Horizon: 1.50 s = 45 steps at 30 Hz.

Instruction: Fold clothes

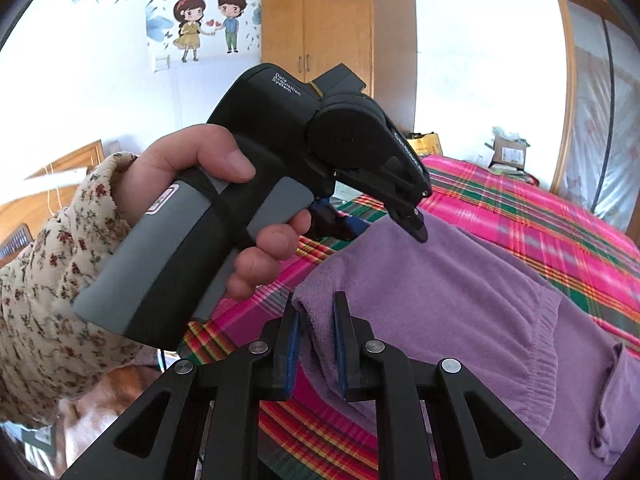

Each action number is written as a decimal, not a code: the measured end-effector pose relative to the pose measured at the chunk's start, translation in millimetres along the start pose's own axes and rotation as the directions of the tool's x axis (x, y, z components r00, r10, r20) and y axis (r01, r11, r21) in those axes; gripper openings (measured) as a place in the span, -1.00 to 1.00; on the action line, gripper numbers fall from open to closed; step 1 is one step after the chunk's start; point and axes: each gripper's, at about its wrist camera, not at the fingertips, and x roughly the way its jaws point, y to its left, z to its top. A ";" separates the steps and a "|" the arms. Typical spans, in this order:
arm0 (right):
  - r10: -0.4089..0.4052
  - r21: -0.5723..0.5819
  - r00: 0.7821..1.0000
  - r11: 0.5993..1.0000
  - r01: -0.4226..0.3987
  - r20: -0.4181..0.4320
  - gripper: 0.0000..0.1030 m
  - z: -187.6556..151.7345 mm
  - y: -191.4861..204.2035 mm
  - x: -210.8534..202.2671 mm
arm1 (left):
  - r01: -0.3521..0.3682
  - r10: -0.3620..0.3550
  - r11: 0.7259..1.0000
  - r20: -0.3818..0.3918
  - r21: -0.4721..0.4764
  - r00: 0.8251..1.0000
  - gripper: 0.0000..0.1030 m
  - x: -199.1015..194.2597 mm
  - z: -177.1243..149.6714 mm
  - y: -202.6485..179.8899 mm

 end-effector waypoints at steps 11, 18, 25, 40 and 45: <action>0.044 0.033 0.997 0.998 -0.046 0.066 -0.70 7.3 -11.6 -9.0 | -0.025 0.013 0.994 0.118 0.104 0.993 -0.79 -32.6 -9.4 -41.2; 0.057 0.076 0.988 0.995 -0.068 0.141 -0.70 13.3 -32.9 -30.7 | -0.046 0.022 0.985 0.147 0.164 0.989 -0.79 -45.4 -15.3 -83.0; 0.024 0.108 0.972 0.993 -0.050 0.233 -0.70 13.8 -45.4 -77.8 | -0.058 0.017 0.969 0.168 0.240 0.986 -0.79 -54.0 -22.8 -138.9; -0.122 0.275 0.933 0.961 0.026 0.338 -0.70 -13.4 -108.7 -164.1 | -0.010 -0.029 0.936 0.105 0.351 0.994 -0.79 -16.7 -46.7 -248.7; -0.179 0.354 0.925 0.934 0.053 0.335 -0.70 -34.4 -132.8 -187.4 | -0.008 -0.016 0.911 0.055 0.413 0.998 -0.79 12.4 -60.6 -286.9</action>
